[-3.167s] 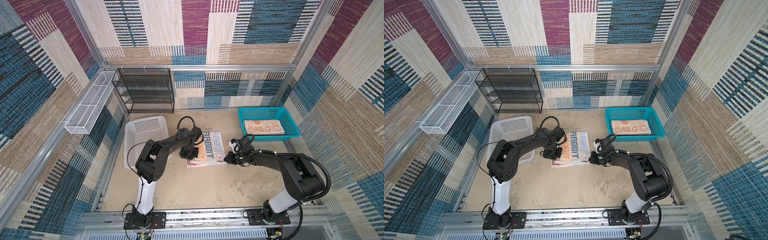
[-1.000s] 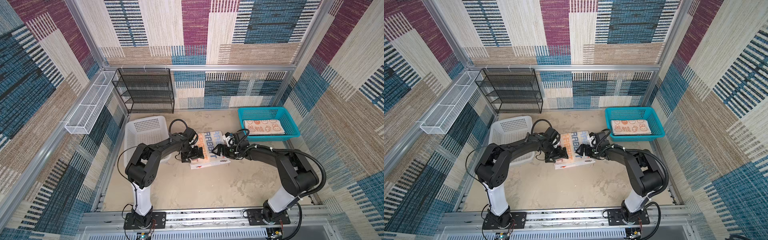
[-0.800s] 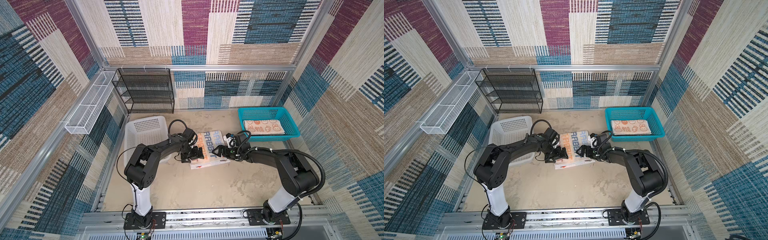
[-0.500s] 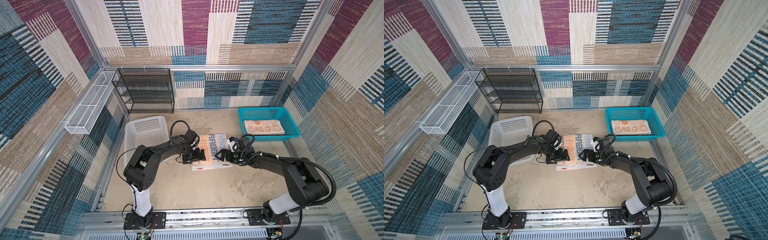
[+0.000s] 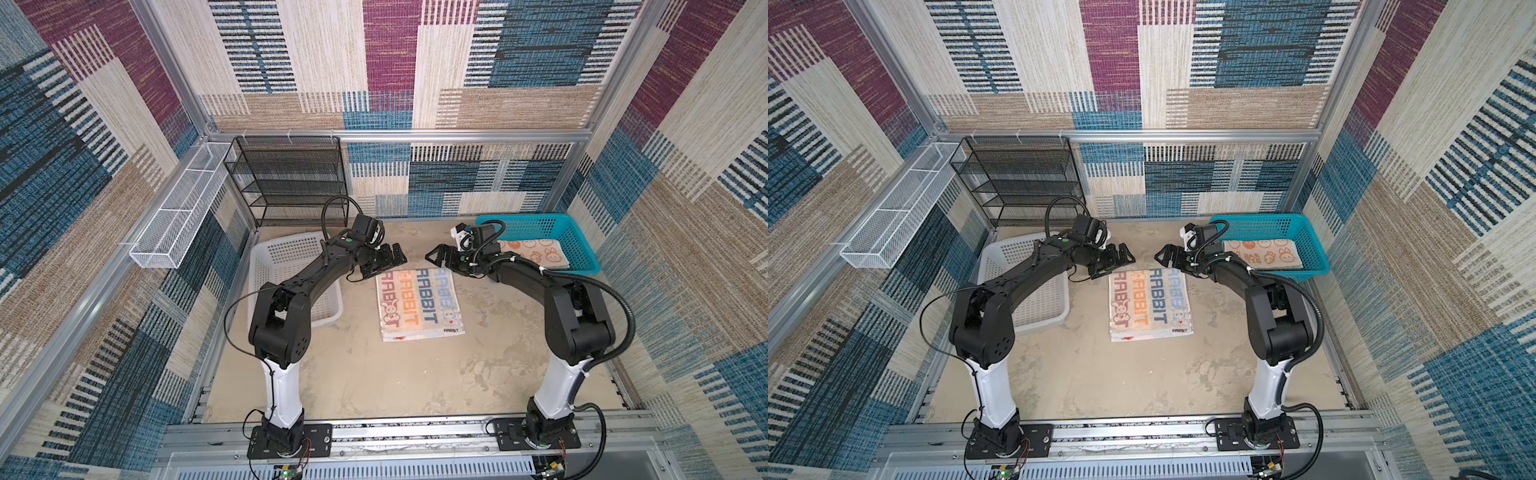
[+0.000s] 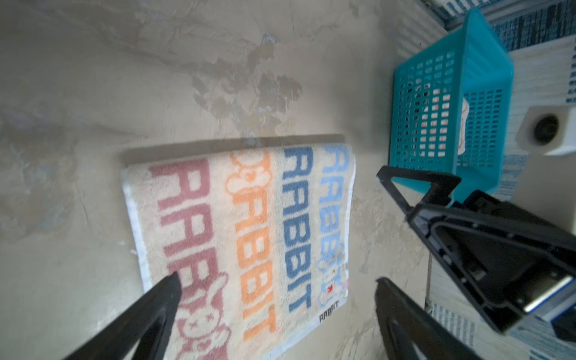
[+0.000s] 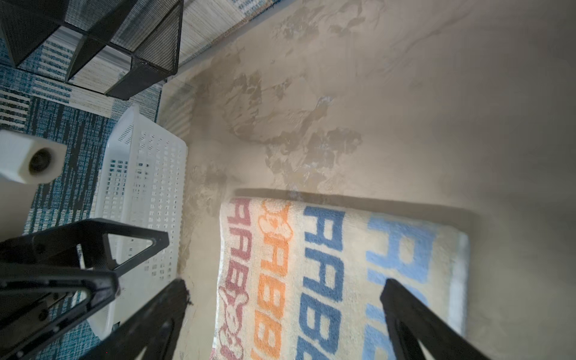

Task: Fold and stack the towels

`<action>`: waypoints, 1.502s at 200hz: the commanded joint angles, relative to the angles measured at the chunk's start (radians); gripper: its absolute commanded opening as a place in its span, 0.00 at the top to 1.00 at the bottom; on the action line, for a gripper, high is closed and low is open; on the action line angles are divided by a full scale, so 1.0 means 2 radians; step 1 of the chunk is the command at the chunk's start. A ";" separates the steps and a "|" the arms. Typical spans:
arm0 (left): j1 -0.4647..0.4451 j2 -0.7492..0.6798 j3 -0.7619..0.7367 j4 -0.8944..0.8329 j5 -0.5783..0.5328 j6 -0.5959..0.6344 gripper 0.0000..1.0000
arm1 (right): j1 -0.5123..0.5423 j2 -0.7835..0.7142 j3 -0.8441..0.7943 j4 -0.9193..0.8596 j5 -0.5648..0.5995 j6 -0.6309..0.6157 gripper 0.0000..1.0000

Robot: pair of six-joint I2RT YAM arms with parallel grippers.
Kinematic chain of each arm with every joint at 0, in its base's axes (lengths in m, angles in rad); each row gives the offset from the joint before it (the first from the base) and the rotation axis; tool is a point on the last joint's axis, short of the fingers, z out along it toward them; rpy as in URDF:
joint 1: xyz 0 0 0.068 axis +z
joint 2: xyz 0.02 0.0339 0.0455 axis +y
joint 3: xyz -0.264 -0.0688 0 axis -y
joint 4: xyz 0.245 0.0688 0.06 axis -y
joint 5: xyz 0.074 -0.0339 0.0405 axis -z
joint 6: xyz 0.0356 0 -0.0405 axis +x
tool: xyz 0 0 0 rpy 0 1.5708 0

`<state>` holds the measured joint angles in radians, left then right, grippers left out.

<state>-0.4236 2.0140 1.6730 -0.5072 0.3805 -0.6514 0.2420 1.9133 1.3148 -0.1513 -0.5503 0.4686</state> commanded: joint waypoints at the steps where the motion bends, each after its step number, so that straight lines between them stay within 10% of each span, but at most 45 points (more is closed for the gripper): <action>1: 0.003 0.034 0.035 0.012 0.036 -0.030 0.00 | 0.000 0.032 0.022 0.031 -0.046 0.032 0.01; 85: 0.018 0.112 0.040 0.057 0.047 -0.068 0.00 | -0.010 0.098 0.025 0.076 -0.084 0.054 0.01; 300: 0.029 0.076 0.082 -0.059 -0.040 0.072 0.00 | -0.049 0.072 0.053 -0.010 -0.055 -0.045 0.01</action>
<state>-0.3626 2.2021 1.8233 -0.5926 0.3435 -0.5568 0.1455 2.1059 1.4036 -0.1307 -0.6872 0.4217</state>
